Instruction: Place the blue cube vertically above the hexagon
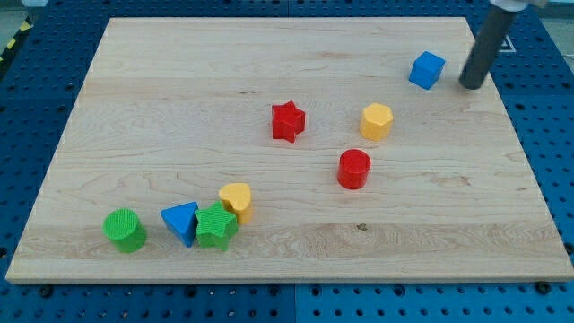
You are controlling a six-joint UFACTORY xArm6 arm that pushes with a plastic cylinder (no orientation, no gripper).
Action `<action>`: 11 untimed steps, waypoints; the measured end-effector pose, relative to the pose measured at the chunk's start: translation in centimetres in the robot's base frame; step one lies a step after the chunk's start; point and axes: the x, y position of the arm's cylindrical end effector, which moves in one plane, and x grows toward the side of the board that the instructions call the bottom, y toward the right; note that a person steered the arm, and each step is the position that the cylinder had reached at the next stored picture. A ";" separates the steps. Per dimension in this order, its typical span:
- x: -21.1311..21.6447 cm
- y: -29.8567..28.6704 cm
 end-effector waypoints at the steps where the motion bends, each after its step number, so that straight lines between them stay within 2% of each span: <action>1: -2.6 2.2; 2: -3.9 1.0; 4: -3.9 -7.8; 5: -3.9 -10.0; 8: -5.1 -7.1; 11: -2.0 -7.5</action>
